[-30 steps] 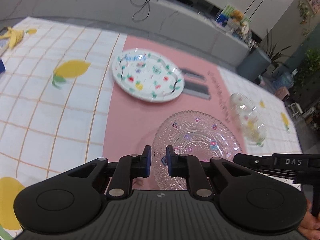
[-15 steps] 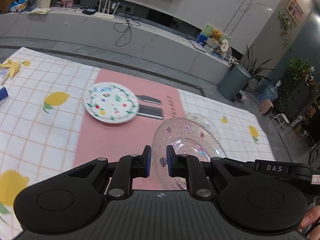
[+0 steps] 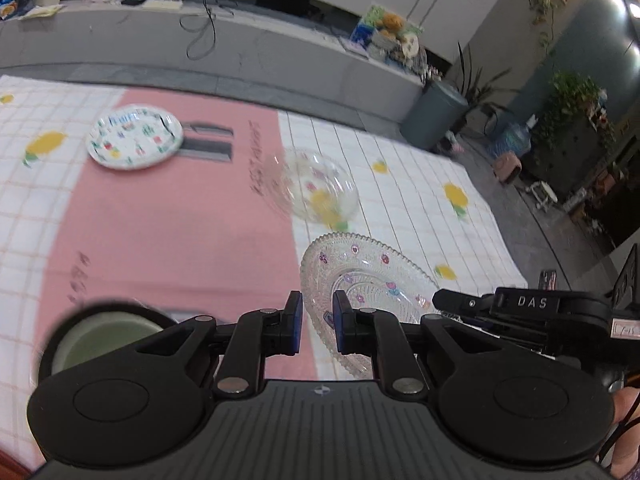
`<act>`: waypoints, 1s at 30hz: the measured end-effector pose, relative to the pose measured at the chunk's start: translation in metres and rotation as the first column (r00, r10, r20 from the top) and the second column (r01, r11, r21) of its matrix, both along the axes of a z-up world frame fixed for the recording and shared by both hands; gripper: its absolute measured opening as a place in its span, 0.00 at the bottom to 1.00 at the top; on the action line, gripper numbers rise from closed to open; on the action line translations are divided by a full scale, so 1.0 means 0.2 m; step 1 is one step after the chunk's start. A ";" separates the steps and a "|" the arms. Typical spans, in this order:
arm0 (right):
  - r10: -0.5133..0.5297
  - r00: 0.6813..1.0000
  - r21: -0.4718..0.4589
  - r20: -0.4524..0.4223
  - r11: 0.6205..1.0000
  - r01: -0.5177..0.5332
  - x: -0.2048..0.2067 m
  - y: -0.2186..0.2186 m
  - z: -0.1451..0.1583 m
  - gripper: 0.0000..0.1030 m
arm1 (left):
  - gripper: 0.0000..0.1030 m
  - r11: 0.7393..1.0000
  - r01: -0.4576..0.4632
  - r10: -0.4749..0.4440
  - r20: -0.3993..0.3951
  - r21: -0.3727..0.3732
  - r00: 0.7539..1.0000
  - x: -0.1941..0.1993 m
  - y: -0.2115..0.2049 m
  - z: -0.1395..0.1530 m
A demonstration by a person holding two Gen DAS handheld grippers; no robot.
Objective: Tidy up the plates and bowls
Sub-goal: 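Carry the glass plate with both grippers toward the bowl stack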
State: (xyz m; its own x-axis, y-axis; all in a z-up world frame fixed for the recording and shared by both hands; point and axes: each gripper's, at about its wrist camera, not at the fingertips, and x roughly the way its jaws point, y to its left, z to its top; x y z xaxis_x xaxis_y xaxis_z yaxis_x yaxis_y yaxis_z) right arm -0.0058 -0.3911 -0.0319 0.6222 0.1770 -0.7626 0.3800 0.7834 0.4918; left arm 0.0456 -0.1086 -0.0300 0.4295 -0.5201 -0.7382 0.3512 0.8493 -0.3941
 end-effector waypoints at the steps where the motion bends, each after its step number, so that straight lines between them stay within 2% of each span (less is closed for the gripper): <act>1: -0.007 1.000 0.003 -0.009 1.000 0.007 -0.02 -0.02 -0.02 0.08 | 0.16 1.000 0.004 -0.004 -0.007 0.009 1.000 -0.02 -0.03 -0.02; 7: -0.038 0.995 0.030 -0.087 0.999 0.040 -0.10 -0.12 -0.17 0.08 | 0.16 0.998 -0.001 0.005 -0.060 0.068 0.998 -0.09 -0.13 -0.16; 12: -0.034 0.990 0.043 -0.138 0.998 0.040 -0.12 -0.12 -0.29 0.08 | 0.16 0.989 -0.006 0.018 -0.077 0.149 0.997 -0.13 -0.18 -0.25; 17: -0.006 0.989 0.042 -0.148 0.999 0.012 -0.11 -0.12 -0.33 0.08 | 0.17 0.980 -0.014 0.035 -0.100 0.200 0.994 -0.14 -0.20 -0.32; 26: 0.053 0.976 0.009 -0.212 0.999 -0.052 -0.04 -0.05 -0.43 0.08 | 0.17 0.955 -0.048 0.068 -0.059 0.293 0.996 -0.13 -0.23 -0.39; 30: 0.064 0.975 0.020 -0.211 0.998 -0.061 -0.01 -0.04 -0.46 0.09 | 0.17 0.943 -0.052 0.068 -0.038 0.330 0.997 -0.12 -0.24 -0.41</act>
State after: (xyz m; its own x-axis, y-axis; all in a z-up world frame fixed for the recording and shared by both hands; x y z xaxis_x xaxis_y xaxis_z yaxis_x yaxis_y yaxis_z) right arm -0.0076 -0.3993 -0.1229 0.4343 0.2215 -0.8731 0.4273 0.8026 0.4162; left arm 0.0220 -0.1568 -0.1116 0.4119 -0.2194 -0.8844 0.2828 0.9534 -0.1048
